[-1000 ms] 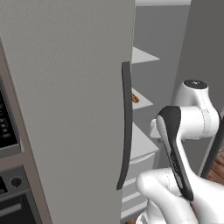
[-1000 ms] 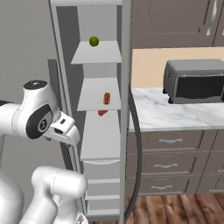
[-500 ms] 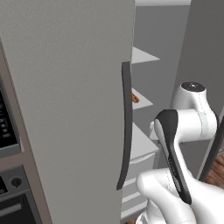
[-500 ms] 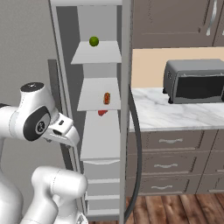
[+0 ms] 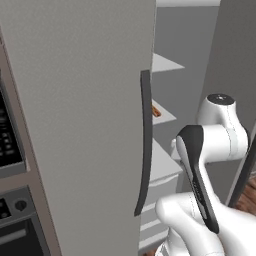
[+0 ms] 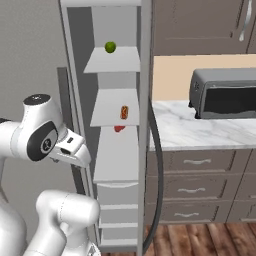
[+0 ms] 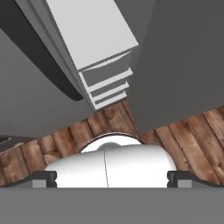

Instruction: Store the hot dog in the freezer for long-term storage. Close the freezer door after placing the cooked food.

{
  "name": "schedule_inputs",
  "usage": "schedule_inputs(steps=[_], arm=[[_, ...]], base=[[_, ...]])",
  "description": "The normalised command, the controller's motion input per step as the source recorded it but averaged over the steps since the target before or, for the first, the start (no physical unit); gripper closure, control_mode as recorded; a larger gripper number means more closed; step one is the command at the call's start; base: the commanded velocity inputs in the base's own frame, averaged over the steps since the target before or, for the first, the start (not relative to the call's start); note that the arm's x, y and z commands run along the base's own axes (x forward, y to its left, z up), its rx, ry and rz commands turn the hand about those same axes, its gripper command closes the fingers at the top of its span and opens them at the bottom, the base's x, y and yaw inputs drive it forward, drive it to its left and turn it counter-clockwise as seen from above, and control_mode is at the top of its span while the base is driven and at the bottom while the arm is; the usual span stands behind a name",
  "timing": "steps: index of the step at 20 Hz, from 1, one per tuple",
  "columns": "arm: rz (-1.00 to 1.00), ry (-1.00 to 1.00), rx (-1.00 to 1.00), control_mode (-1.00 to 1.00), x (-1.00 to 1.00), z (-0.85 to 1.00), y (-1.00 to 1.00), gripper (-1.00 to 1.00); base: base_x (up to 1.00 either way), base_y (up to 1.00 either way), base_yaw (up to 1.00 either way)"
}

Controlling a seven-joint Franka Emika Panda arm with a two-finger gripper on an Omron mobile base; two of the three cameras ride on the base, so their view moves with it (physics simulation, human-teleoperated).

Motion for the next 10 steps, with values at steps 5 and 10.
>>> schedule_inputs(steps=[5, 10], arm=[[0.0, 0.0, 0.0, 1.0, 0.0, 0.0, 0.0, -1.0], [0.0, 0.0, 0.0, 1.0, 0.0, 0.0, 0.0, -1.0]], base=[[-0.56, 0.0, 0.1], [-0.52, -0.16, 0.13]])
